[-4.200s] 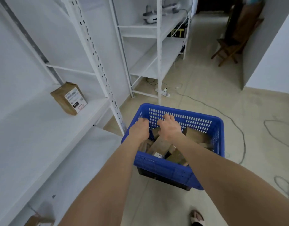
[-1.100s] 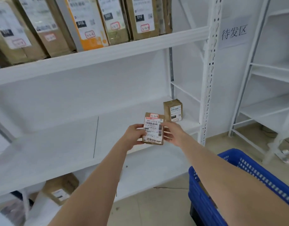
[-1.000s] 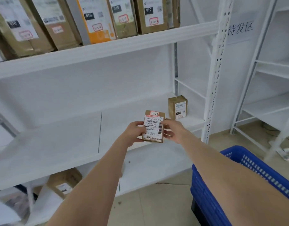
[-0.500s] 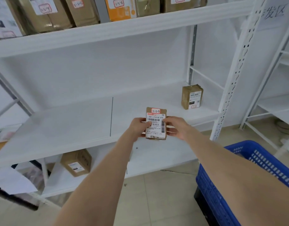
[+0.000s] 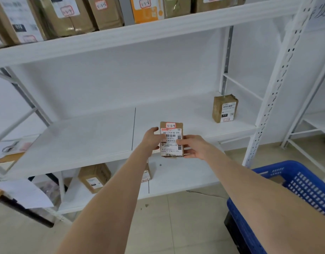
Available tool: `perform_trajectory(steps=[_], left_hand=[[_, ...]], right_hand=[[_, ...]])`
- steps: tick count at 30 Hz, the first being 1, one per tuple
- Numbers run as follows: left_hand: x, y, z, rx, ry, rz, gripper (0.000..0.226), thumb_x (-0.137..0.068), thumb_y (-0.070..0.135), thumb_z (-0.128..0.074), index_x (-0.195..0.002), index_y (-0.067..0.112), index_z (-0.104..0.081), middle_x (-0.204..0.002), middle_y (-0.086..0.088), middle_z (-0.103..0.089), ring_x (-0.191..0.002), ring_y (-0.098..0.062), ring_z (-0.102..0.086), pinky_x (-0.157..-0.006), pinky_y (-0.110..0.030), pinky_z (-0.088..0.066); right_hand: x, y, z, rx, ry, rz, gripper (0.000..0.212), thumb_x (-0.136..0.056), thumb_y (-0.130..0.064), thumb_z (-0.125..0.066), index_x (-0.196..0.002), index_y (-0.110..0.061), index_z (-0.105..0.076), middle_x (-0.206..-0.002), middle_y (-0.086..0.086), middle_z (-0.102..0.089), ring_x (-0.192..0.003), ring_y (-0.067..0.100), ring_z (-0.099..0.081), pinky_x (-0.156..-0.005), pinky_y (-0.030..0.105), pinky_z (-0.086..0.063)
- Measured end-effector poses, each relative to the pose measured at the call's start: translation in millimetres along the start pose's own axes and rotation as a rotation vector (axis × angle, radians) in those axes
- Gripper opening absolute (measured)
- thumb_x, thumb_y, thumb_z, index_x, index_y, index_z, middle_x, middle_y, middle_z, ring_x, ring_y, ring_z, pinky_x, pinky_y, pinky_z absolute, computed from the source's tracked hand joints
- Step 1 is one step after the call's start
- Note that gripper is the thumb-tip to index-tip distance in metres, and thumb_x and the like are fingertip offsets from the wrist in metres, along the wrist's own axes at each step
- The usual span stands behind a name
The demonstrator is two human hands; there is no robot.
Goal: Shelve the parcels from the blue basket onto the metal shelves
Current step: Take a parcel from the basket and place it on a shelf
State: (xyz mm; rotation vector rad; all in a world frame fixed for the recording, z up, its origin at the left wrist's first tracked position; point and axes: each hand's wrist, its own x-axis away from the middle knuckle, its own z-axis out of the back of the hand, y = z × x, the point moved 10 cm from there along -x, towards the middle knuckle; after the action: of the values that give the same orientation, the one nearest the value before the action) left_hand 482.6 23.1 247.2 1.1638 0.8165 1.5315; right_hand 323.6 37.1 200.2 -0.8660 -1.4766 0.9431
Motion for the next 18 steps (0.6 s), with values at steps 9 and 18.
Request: perform_trajectory(steps=[9, 18], left_hand=[[-31.1, 45.3, -56.2, -0.013, -0.151, -0.119, 0.067, -0.094, 0.0, -0.049, -0.15, 0.027, -0.023, -0.117, -0.013, -0.061, -0.103, -0.027, -0.059, -0.085, -0.041, -0.049], [-92.0, 78.2, -130.9, -0.054, -0.113, -0.169, 0.058, -0.092, -0.001, -0.052, -0.141, 0.028, -0.041, -0.118, -0.014, -0.061, -0.103, -0.03, -0.062, -0.077, -0.04, -0.054]], right_hand=[[-5.7, -16.8, 55.9, -0.016, 0.098, 0.021, 0.035, -0.085, -0.01, -0.071, -0.117, -0.016, -0.06, -0.106, 0.01, -0.07, -0.09, 0.027, -0.067, -0.079, 0.036, -0.052], [-53.6, -26.3, 142.8, -0.097, 0.156, 0.071, 0.049, -0.083, 0.005, -0.068, -0.128, -0.01, -0.056, -0.11, 0.014, -0.069, -0.094, 0.028, -0.067, -0.07, 0.031, -0.054]])
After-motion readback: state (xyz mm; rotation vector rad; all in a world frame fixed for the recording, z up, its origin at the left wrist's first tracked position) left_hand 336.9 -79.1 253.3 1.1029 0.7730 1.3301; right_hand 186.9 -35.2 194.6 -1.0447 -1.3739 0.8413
